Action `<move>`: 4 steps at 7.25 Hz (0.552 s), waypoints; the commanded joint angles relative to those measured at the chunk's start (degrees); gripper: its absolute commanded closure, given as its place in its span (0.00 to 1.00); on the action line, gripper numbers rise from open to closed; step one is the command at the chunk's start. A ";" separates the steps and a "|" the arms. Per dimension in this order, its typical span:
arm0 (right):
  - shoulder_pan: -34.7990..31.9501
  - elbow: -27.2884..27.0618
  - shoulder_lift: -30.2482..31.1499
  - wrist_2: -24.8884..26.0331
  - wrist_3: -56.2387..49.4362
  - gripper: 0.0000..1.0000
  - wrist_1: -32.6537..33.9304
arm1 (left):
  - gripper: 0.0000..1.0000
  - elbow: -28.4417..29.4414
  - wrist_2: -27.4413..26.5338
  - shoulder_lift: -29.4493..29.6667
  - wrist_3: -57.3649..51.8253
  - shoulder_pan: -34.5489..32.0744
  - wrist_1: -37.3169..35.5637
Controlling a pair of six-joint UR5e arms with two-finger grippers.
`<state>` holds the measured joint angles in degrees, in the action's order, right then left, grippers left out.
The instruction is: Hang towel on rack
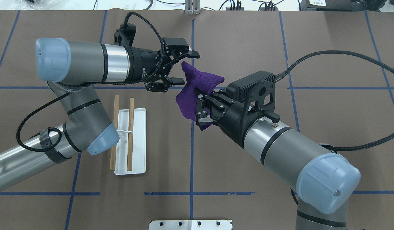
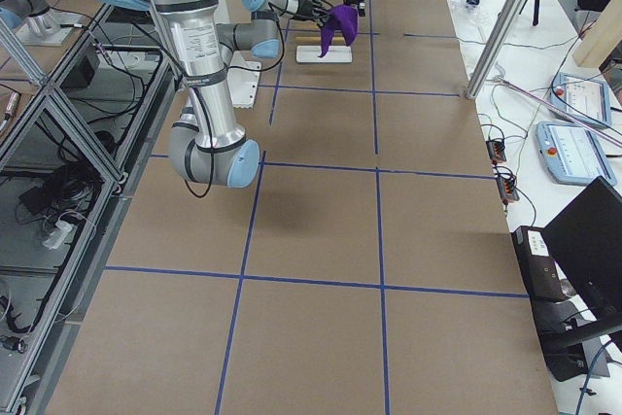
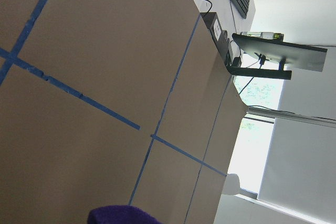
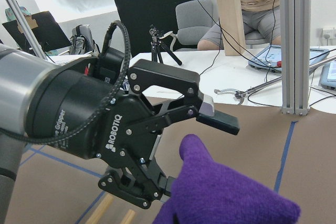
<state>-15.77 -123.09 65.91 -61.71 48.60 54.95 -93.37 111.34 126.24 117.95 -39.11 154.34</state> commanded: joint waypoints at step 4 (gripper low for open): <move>0.22 0.04 -0.34 -0.08 0.00 1.00 -0.02 | 0.02 -0.41 -0.07 0.50 0.09 0.70 -0.01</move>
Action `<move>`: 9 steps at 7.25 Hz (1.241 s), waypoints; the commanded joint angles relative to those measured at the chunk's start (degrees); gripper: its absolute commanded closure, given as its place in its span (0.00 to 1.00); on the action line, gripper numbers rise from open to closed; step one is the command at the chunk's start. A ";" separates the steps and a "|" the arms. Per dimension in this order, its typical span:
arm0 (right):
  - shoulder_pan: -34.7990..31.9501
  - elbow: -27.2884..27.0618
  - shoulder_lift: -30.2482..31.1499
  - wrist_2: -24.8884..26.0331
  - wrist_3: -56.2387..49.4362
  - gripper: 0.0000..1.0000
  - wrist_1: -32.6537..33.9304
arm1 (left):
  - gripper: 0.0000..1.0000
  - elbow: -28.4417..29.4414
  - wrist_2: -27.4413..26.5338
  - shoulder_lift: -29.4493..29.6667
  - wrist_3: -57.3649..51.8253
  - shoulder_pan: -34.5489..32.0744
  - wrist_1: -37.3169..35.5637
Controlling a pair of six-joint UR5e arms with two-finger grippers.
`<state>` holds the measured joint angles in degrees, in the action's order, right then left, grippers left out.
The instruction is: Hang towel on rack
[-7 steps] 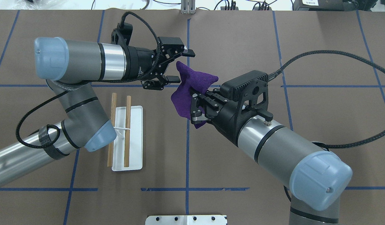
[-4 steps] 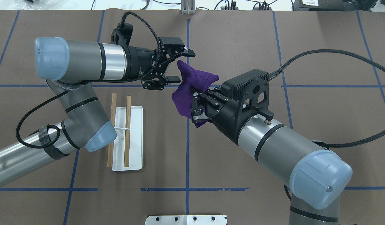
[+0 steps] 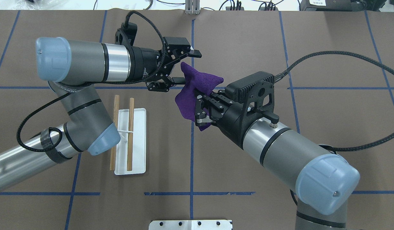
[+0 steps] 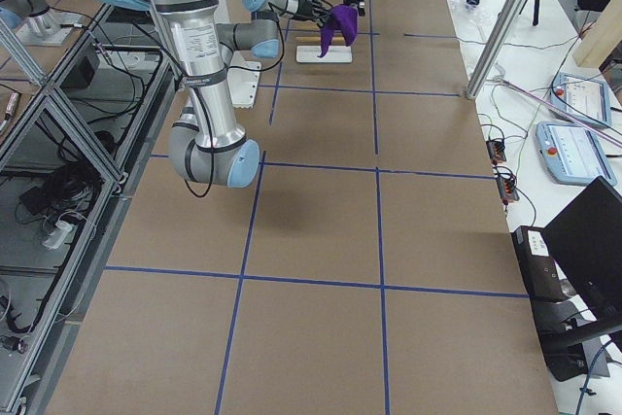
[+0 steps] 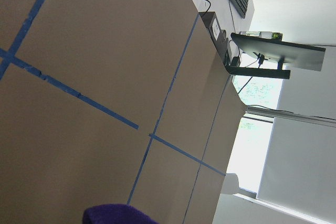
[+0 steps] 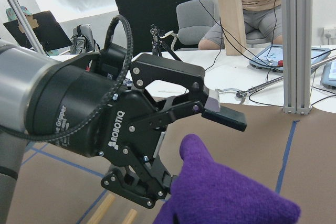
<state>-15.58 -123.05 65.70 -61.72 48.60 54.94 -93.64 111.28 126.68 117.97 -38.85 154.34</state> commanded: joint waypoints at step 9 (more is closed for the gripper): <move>0.02 -0.43 -0.40 -0.07 0.00 1.00 -0.01 | 1.00 -2.43 0.17 -0.82 0.07 1.05 0.00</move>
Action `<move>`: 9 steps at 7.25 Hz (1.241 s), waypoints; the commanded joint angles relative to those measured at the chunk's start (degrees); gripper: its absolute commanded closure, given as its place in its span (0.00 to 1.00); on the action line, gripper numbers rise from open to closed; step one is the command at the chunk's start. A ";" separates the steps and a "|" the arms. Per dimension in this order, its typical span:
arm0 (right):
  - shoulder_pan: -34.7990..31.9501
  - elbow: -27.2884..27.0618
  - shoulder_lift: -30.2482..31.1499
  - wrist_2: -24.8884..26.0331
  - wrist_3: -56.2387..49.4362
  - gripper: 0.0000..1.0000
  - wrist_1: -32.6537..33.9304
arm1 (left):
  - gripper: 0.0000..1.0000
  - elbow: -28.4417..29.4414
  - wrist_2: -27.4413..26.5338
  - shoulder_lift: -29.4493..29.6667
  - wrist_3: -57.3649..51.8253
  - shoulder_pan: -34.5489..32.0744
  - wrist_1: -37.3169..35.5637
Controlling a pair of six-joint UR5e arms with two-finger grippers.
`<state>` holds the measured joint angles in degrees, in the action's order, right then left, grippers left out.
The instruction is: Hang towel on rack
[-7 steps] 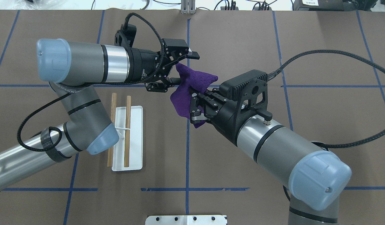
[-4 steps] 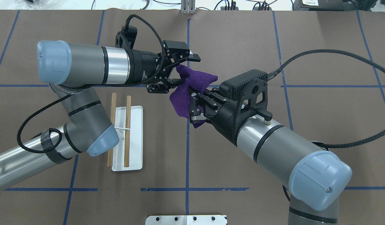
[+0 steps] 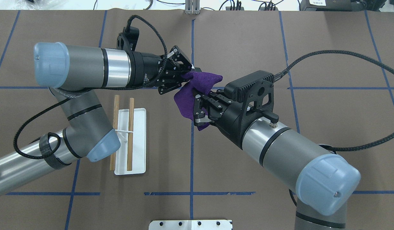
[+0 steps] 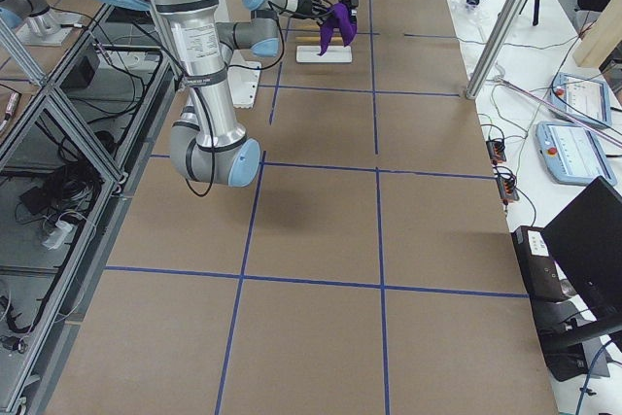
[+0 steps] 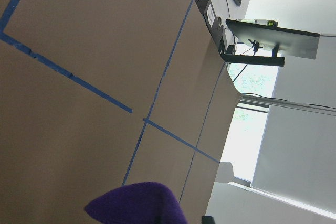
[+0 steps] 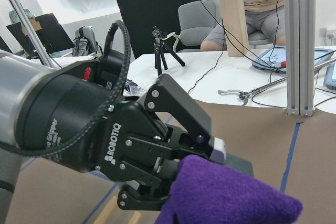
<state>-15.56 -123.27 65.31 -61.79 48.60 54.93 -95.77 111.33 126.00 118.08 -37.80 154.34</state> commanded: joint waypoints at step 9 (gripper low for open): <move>-0.09 -1.26 2.09 -0.26 0.26 0.00 -0.09 | 1.00 -0.38 0.29 -0.23 -0.05 -0.08 0.09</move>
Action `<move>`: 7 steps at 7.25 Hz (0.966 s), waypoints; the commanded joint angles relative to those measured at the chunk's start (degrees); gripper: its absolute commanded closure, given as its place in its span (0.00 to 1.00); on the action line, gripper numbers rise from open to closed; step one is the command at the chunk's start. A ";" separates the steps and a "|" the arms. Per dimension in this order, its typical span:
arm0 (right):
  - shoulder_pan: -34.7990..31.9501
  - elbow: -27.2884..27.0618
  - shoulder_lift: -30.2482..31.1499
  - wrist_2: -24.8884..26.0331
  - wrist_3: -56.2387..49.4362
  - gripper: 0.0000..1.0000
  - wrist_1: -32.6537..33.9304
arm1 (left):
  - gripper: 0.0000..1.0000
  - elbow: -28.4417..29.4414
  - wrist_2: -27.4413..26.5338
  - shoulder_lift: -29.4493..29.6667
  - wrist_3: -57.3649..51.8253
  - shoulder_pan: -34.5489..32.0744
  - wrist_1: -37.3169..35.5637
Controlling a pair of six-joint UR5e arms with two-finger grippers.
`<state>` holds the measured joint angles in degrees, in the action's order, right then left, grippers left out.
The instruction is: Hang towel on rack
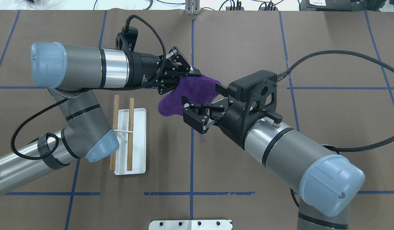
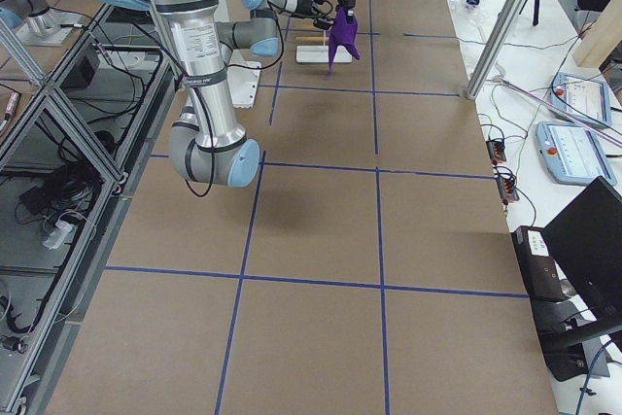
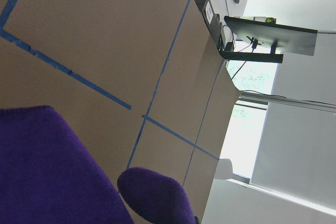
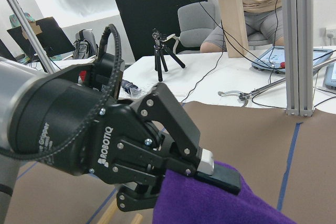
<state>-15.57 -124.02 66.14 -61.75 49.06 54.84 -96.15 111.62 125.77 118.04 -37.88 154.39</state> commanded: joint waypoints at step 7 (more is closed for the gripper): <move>-2.42 -17.57 27.60 -10.38 -0.28 0.00 6.13 | 1.00 -1.91 -2.09 -2.09 0.00 -0.53 -0.41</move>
<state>-16.19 -139.90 87.94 -69.06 48.78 59.09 -96.70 110.73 125.20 118.02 -38.17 154.21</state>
